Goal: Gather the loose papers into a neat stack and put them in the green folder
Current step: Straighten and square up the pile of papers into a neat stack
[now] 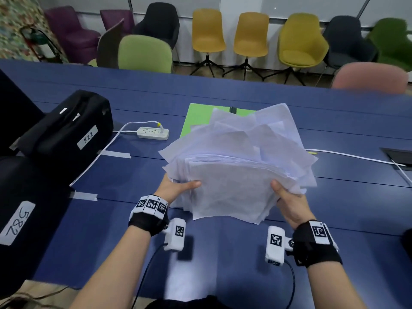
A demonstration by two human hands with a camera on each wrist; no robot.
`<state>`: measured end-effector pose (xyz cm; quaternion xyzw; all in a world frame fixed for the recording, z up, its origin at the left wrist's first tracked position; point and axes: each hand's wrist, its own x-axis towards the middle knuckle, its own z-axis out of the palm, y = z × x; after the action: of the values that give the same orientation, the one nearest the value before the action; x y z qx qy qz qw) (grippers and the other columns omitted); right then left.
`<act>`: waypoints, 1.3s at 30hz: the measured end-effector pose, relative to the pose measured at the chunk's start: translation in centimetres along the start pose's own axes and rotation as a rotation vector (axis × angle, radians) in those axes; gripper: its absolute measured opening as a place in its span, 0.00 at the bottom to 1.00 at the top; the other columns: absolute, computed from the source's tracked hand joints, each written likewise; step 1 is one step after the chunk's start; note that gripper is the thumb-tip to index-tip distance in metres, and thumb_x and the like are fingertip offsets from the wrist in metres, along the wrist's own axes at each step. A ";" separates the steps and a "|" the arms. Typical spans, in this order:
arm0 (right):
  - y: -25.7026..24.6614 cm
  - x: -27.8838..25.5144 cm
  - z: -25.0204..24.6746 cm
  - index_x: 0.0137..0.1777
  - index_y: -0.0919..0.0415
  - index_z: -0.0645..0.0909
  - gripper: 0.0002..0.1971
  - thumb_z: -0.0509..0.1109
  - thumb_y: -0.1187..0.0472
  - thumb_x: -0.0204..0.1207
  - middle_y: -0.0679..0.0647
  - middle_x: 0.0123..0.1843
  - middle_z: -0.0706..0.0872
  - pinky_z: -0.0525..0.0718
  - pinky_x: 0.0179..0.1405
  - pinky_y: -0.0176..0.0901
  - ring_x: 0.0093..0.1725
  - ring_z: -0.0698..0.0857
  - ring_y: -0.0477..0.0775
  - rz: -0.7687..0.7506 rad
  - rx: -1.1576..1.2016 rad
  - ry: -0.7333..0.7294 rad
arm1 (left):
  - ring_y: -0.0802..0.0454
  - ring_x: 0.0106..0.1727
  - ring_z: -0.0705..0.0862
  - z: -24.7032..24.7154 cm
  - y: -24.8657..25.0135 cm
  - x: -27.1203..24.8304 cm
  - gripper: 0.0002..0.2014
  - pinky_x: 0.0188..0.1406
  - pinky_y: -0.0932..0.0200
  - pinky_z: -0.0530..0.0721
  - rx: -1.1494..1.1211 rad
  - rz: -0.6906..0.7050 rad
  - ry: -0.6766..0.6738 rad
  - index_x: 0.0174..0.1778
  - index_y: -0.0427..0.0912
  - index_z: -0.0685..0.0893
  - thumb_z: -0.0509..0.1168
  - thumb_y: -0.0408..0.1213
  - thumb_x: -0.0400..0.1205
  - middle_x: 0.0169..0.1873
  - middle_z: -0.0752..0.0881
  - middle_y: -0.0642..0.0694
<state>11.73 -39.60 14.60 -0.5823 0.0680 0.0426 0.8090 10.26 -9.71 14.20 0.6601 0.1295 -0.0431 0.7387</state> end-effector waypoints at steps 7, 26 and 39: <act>-1.5 0.1 0.7 0.48 0.53 0.80 0.11 0.68 0.46 0.75 0.51 0.38 0.88 0.85 0.40 0.46 0.36 0.86 0.49 -0.080 0.104 0.251 | 0.51 0.60 0.87 0.2 -0.4 0.7 0.35 0.69 0.49 0.80 0.109 -0.060 -0.045 0.65 0.36 0.81 0.83 0.34 0.62 0.56 0.89 0.46; -1.8 -0.2 1.4 0.61 0.56 0.76 0.53 0.52 0.13 0.51 0.50 0.40 0.85 0.79 0.36 0.37 0.36 0.82 0.44 -0.162 -0.347 0.137 | 0.63 0.48 0.87 1.3 -2.0 1.3 0.12 0.36 0.84 0.79 0.086 -0.118 0.199 0.49 0.41 0.81 0.75 0.29 0.73 0.46 0.87 0.50; 0.4 -0.4 0.5 0.63 0.59 0.72 0.47 0.87 0.44 0.45 0.53 0.64 0.84 0.79 0.63 0.39 0.65 0.83 0.44 0.020 -0.528 -0.072 | 0.45 0.56 0.82 1.5 -0.3 1.0 0.28 0.57 0.56 0.79 0.128 -0.123 0.354 0.61 0.31 0.74 0.75 0.38 0.70 0.56 0.82 0.40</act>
<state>11.32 -38.97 14.42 -0.7707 0.0313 0.0874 0.6304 11.31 -11.10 13.81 0.6939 0.2941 0.0205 0.6569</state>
